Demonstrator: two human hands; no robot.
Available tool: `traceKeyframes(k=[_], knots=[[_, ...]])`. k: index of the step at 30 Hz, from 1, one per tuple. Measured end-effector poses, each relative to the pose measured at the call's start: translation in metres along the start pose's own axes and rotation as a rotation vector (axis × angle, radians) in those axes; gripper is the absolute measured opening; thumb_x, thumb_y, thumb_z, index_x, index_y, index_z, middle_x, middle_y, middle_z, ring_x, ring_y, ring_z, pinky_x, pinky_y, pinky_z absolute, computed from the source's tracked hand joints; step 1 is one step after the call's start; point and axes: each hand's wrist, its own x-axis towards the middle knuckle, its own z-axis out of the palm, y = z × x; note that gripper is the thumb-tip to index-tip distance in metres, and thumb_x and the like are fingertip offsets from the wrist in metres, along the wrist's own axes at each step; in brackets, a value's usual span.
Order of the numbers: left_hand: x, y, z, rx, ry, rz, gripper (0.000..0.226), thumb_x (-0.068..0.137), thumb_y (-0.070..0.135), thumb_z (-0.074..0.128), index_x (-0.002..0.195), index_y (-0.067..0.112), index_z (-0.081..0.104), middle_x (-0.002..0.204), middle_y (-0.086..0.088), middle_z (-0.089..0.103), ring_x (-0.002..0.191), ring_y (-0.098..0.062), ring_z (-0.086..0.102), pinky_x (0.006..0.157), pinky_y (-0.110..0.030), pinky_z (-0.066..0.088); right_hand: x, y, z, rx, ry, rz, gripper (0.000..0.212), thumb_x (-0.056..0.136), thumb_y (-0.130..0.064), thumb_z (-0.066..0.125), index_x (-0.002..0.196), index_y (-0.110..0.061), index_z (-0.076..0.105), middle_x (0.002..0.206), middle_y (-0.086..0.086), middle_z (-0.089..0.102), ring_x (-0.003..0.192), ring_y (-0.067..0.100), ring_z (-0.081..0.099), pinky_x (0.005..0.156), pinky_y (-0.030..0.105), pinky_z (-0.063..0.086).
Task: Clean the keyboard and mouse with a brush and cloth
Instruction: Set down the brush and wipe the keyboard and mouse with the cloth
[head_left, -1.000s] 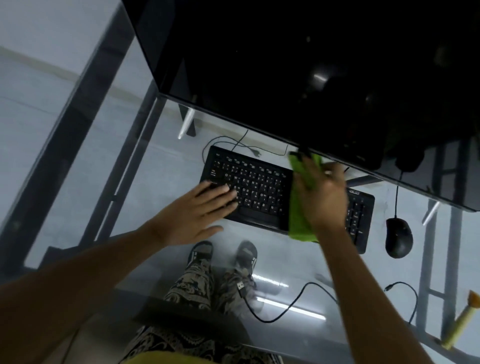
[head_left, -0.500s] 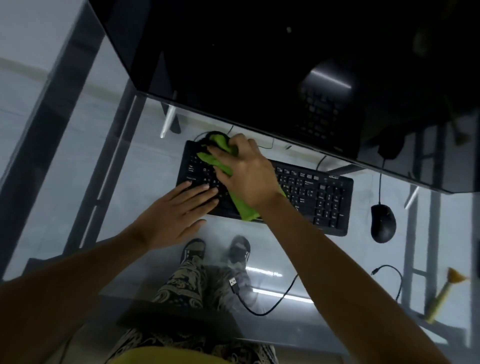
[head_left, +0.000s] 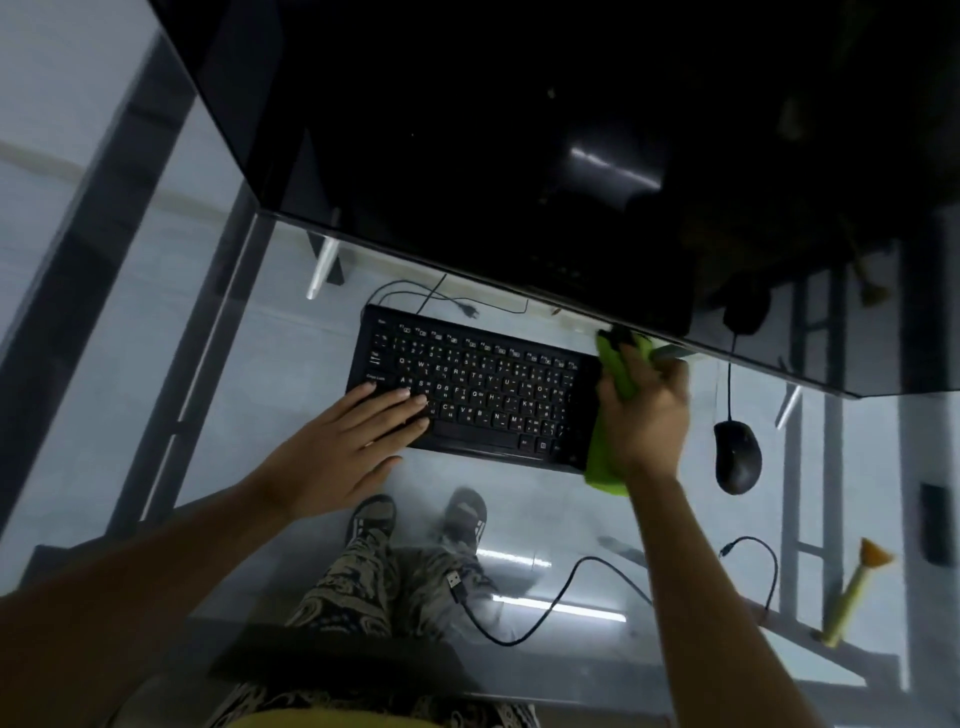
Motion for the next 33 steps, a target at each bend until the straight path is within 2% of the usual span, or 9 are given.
traceKeyframes(k=[7,10,12,17,20,24,26,30,33], knots=[[-0.002,-0.001,0.003,0.006,0.016,-0.022,0.045,0.097,0.027,0.039,0.139,0.011,0.046,0.145,-0.01,0.044,0.136,-0.027,0.04,0.113,-0.046,0.027,-0.049,-0.104,0.038,0.059,-0.147,-0.328,0.041,0.089,-0.037,0.056,0.13,-0.033,0.053,0.121,0.006,0.047,0.105,0.022,0.053,0.073,0.033,0.06],[-0.001,0.001,0.002,-0.004,0.034,-0.027,0.043,0.097,0.026,0.037,0.135,0.01,0.052,0.14,-0.011,0.051,0.131,-0.027,0.045,0.112,-0.046,0.028,-0.067,-0.102,0.035,-0.008,-0.191,-0.571,0.041,0.086,-0.037,0.062,0.126,-0.031,0.057,0.111,0.009,0.051,0.097,0.023,0.053,0.066,0.032,0.058],[-0.001,0.003,0.001,-0.017,0.025,-0.042,0.044,0.097,0.026,0.036,0.136,0.011,0.051,0.141,-0.01,0.05,0.133,-0.026,0.043,0.113,-0.046,0.027,-0.068,-0.081,0.026,-0.038,-0.196,-0.618,0.044,0.083,-0.036,0.067,0.125,-0.03,0.059,0.109,0.009,0.053,0.094,0.022,0.054,0.065,0.03,0.056],[-0.001,0.004,-0.006,-0.034,-0.064,-0.068,0.046,0.098,0.029,0.034,0.14,0.012,0.043,0.149,-0.008,0.04,0.14,-0.022,0.033,0.116,-0.045,0.021,-0.049,-0.017,-0.002,-0.044,-0.164,-0.283,0.041,0.089,-0.035,0.054,0.129,-0.031,0.055,0.116,0.006,0.048,0.104,0.023,0.052,0.069,0.041,0.06],[-0.001,0.007,-0.014,-0.023,-0.12,-0.071,0.049,0.097,0.035,0.035,0.139,0.011,0.046,0.148,-0.009,0.04,0.14,-0.023,0.032,0.117,-0.043,0.018,-0.038,0.009,-0.019,-0.079,-0.189,-0.088,0.046,0.089,-0.032,0.061,0.134,-0.028,0.052,0.122,0.011,0.044,0.11,0.03,0.05,0.078,0.049,0.057],[0.015,0.018,-0.03,-0.08,-0.07,-0.112,0.049,0.095,0.043,0.039,0.128,0.012,0.058,0.141,-0.009,0.05,0.136,-0.024,0.036,0.117,-0.042,0.018,-0.032,0.017,-0.045,0.081,-0.182,0.104,0.046,0.087,-0.033,0.064,0.132,-0.028,0.055,0.12,0.011,0.044,0.111,0.032,0.05,0.087,0.045,0.052],[0.041,0.034,-0.045,-0.159,-0.026,-0.136,0.055,0.096,0.05,0.035,0.129,0.013,0.058,0.142,-0.006,0.048,0.137,-0.022,0.033,0.114,-0.046,0.026,-0.03,0.009,-0.06,0.231,-0.149,0.17,0.046,0.086,-0.032,0.067,0.131,-0.029,0.056,0.114,0.006,0.043,0.105,0.027,0.052,0.091,0.038,0.049],[0.122,0.104,-0.079,-0.587,-0.124,-0.326,0.08,0.081,0.069,0.048,0.146,0.024,0.034,0.149,0.005,0.035,0.136,-0.012,0.033,0.11,-0.039,0.035,-0.034,-0.01,-0.1,0.49,-0.1,0.189,0.046,0.085,-0.036,0.068,0.13,-0.032,0.057,0.109,0.0,0.042,0.094,0.01,0.05,0.091,0.014,0.036],[0.18,0.16,-0.095,-1.111,-0.17,-0.505,0.084,0.063,0.076,0.06,0.133,0.034,0.038,0.131,0.011,0.055,0.119,-0.009,0.053,0.099,-0.034,0.047,-0.038,-0.02,-0.129,0.932,-0.132,0.251,0.036,0.093,-0.047,0.054,0.126,-0.035,0.06,0.122,-0.002,0.052,0.104,-0.006,0.053,0.091,0.007,0.038]])
